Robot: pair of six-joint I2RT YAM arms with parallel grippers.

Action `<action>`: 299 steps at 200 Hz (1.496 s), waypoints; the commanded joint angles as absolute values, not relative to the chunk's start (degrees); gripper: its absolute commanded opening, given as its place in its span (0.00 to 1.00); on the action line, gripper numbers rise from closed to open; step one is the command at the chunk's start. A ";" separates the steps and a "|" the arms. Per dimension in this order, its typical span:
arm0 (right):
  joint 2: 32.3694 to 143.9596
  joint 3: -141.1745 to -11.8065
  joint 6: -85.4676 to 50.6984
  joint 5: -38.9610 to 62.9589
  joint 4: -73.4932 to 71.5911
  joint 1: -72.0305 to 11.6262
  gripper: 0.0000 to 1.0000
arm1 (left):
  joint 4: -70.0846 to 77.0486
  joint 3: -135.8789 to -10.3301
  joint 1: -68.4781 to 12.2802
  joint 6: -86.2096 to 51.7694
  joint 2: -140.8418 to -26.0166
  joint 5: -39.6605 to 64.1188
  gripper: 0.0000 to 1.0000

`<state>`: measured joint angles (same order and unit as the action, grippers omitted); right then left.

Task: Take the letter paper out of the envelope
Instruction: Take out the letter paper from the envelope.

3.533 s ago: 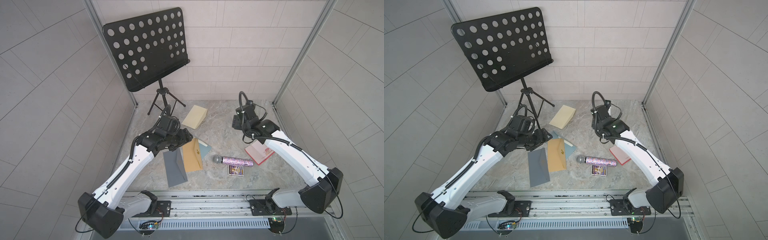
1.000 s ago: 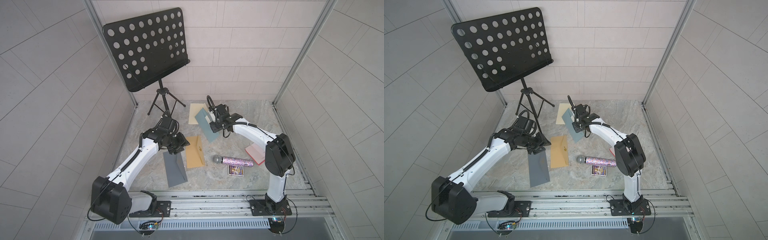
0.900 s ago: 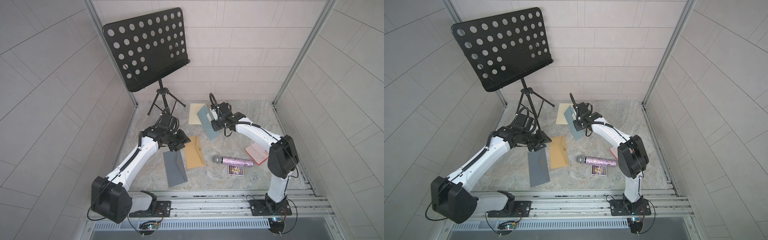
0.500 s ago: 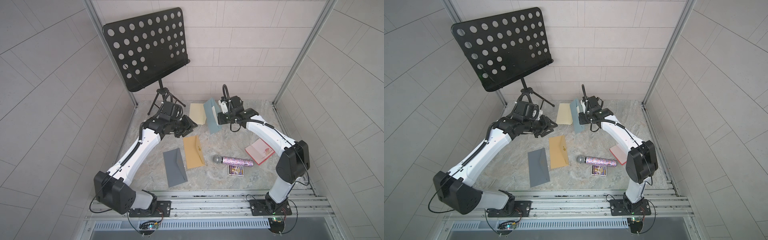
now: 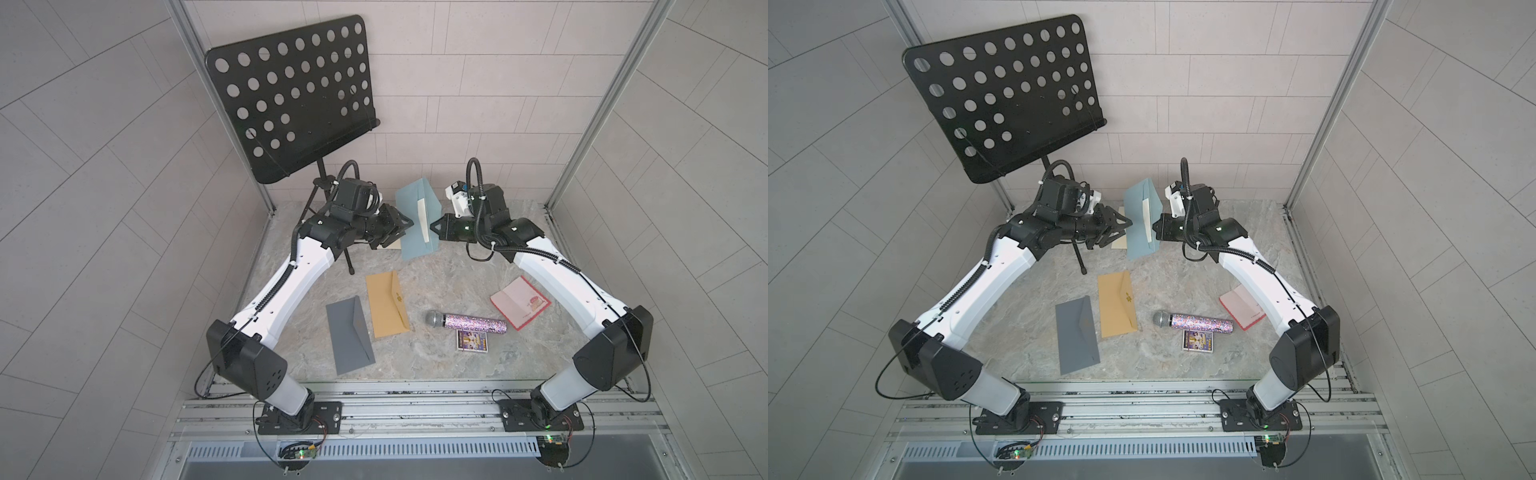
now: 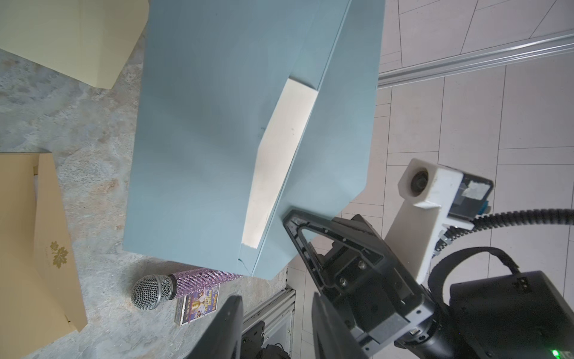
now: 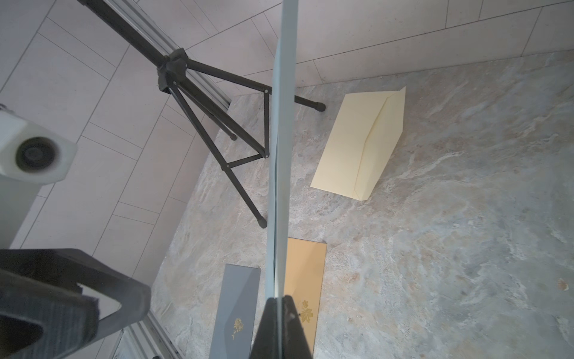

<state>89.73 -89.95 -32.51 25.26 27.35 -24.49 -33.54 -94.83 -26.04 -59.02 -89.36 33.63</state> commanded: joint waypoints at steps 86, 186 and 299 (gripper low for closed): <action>82.63 -91.33 -19.89 16.29 36.14 -31.71 0.00 | -47.61 -108.53 -30.04 -48.72 -93.71 23.12 0.62; 80.51 -92.64 -13.59 11.83 38.29 -36.94 0.00 | -52.83 -113.16 -32.85 -46.42 -96.71 19.72 0.60; 80.42 -94.03 -12.99 10.37 38.68 -39.11 0.00 | -57.27 -115.60 -34.47 -44.88 -99.16 16.10 0.53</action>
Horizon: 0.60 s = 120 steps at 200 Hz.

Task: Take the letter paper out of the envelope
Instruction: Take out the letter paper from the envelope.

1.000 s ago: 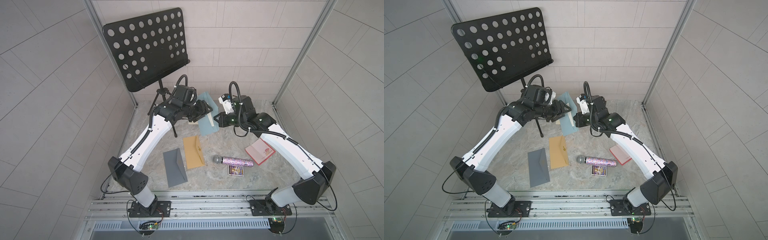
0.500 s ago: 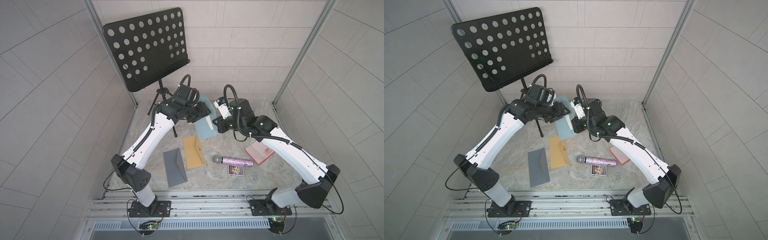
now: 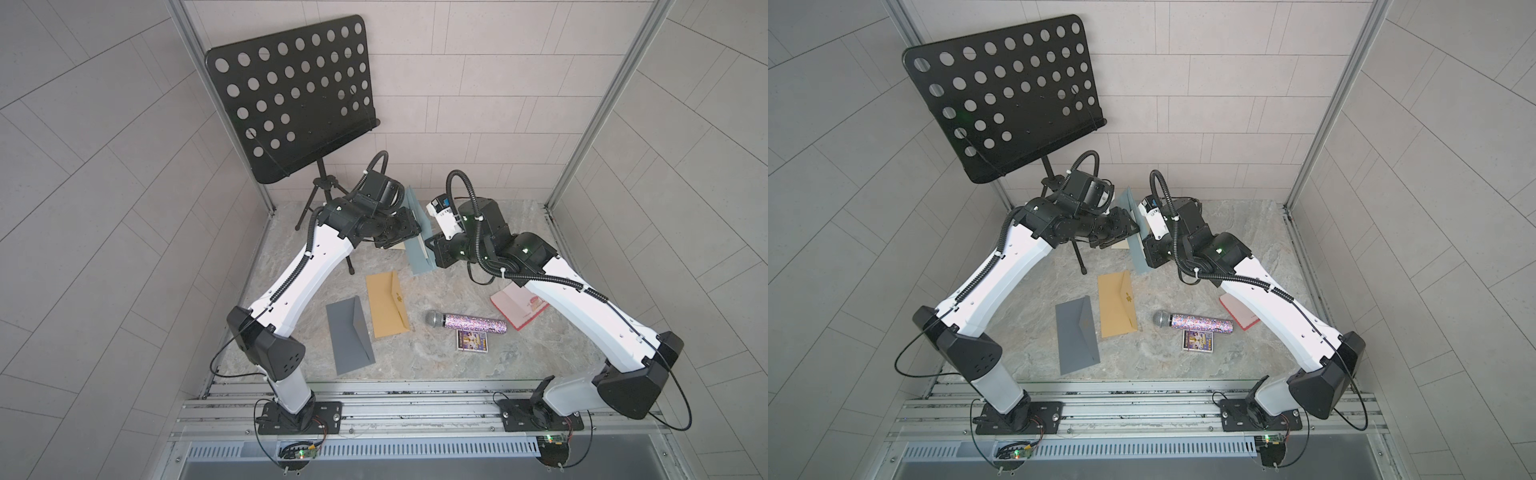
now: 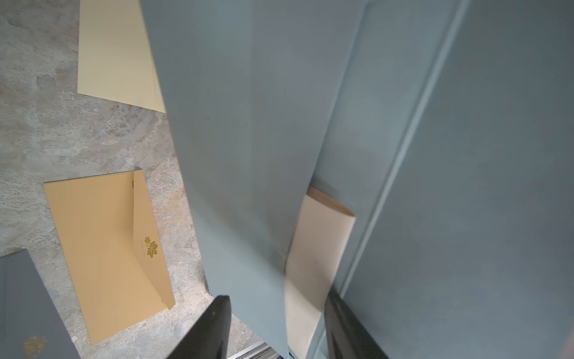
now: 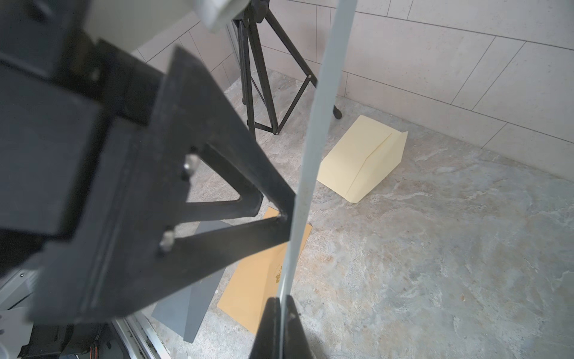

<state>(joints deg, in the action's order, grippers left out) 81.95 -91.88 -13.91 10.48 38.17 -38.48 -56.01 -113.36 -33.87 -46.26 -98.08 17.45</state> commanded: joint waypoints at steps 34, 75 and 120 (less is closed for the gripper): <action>80.62 -94.48 -13.67 10.59 38.56 -39.26 0.00 | -56.79 -115.58 -34.67 -44.74 -99.27 15.79 0.51; 81.01 -94.74 -14.41 11.38 38.50 -39.20 0.00 | -55.59 -115.25 -34.73 -45.00 -99.28 15.18 0.34; 81.21 -94.57 -14.50 11.11 38.61 -39.40 0.00 | -55.09 -115.30 -34.74 -45.34 -99.33 14.74 0.18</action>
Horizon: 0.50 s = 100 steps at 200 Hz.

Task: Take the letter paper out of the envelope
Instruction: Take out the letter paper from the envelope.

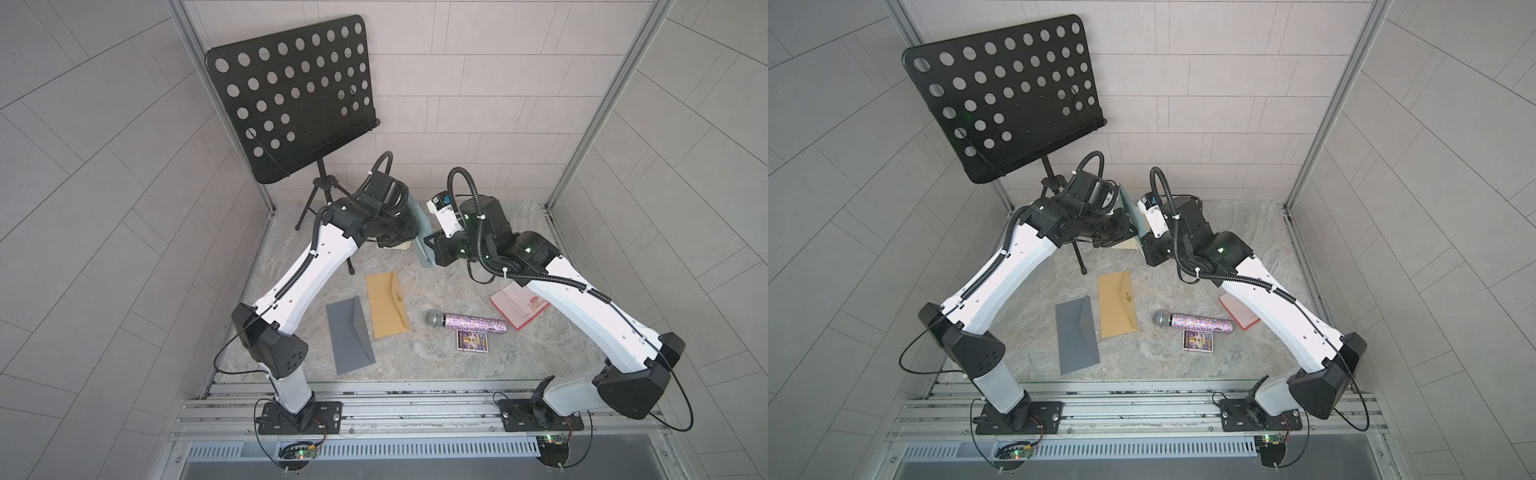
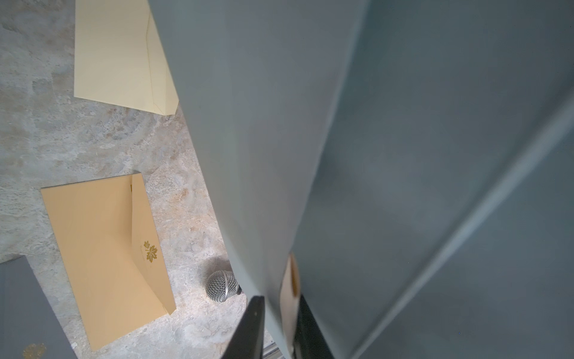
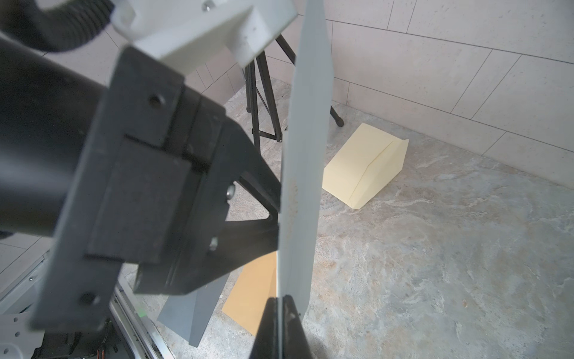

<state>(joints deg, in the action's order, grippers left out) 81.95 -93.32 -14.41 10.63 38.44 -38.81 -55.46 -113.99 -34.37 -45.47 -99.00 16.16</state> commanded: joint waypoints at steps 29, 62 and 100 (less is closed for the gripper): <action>81.12 -93.54 -14.54 9.39 39.07 -39.40 0.00 | -54.88 -115.34 -34.79 -45.92 -99.03 15.19 0.13; 81.06 -92.25 -14.77 8.36 39.12 -39.40 0.00 | -54.85 -115.27 -34.72 -46.73 -98.79 16.08 0.05; 81.52 -92.02 -15.03 7.49 39.39 -39.38 0.00 | -54.91 -114.64 -34.63 -47.94 -98.22 17.04 0.00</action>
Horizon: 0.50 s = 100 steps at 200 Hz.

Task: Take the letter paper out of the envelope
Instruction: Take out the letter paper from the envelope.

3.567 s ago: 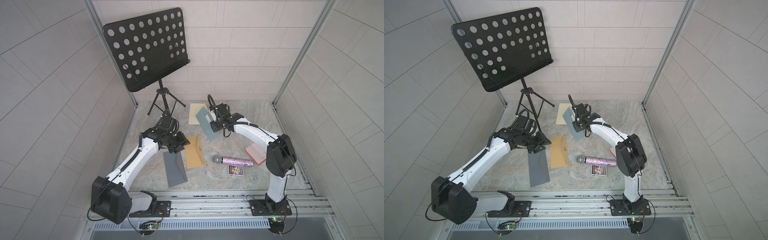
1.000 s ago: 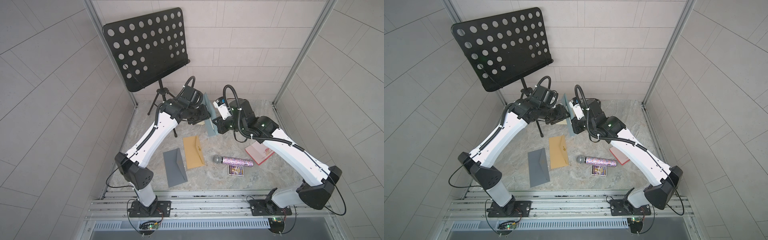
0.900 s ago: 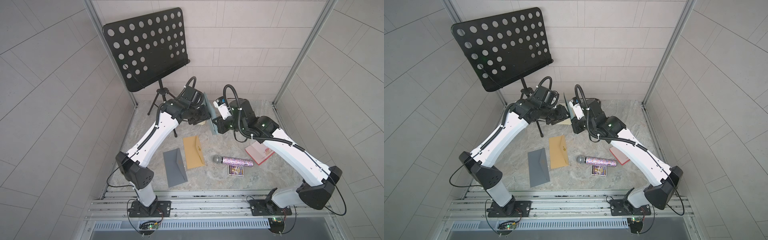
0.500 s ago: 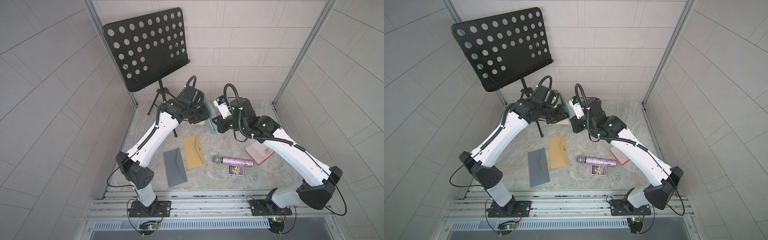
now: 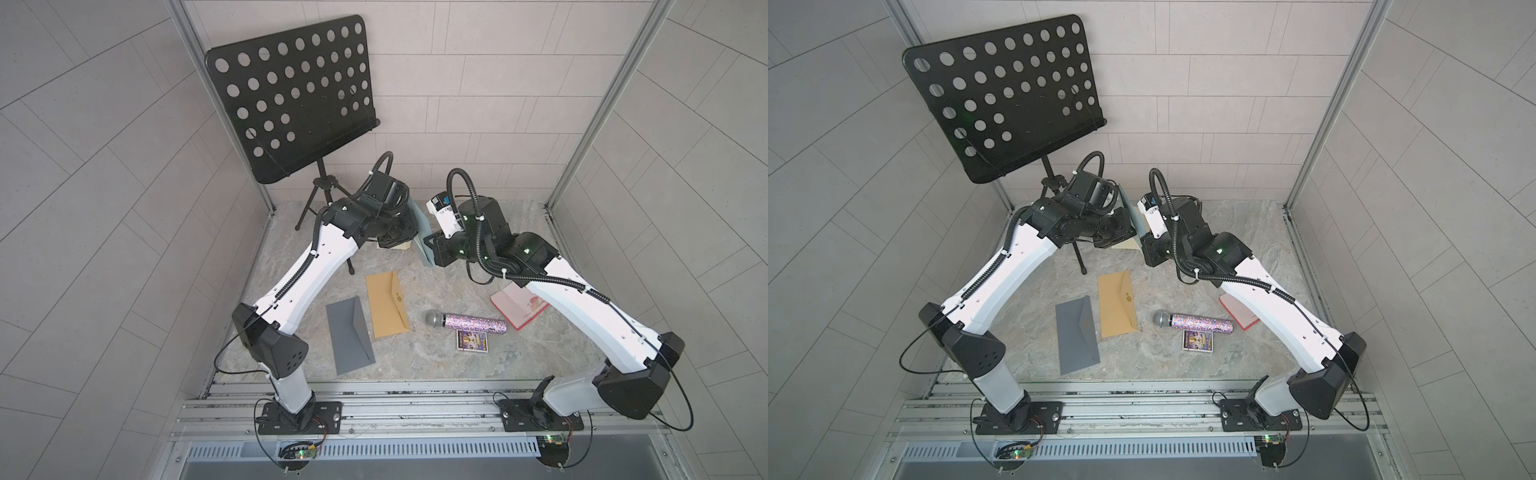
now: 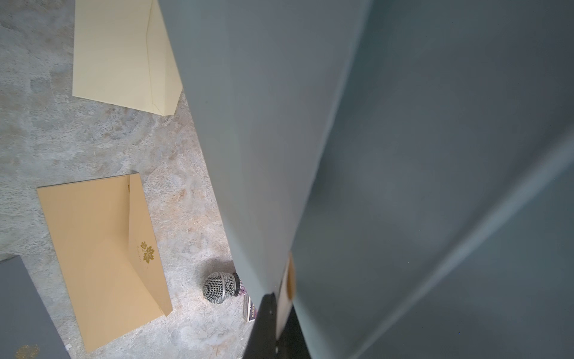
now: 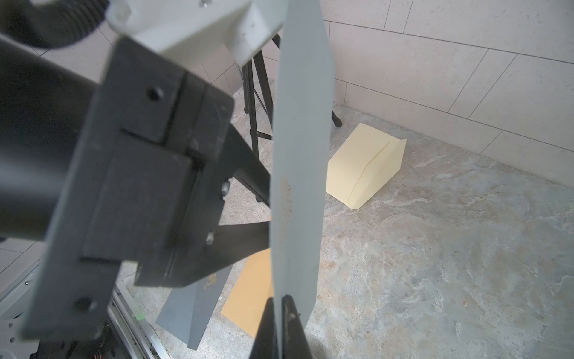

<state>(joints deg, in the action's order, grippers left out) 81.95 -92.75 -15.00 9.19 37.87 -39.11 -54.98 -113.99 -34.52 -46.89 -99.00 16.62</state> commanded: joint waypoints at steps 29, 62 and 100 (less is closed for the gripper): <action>81.78 -91.42 -15.12 6.47 39.56 -39.38 0.00 | -54.15 -114.09 -34.64 -49.73 -97.52 18.20 0.00; 82.05 -90.49 -15.38 5.24 40.17 -39.39 0.00 | -54.14 -114.08 -34.46 -52.78 -97.60 19.66 0.00; 82.87 -89.70 -15.38 3.99 40.73 -39.38 0.00 | -54.42 -113.97 -34.28 -56.86 -97.89 20.78 0.00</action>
<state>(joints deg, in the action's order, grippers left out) 81.95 -91.55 -15.29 6.72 37.39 -39.38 -55.24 -113.65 -34.13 -53.10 -99.00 17.87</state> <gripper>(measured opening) 0.047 0.056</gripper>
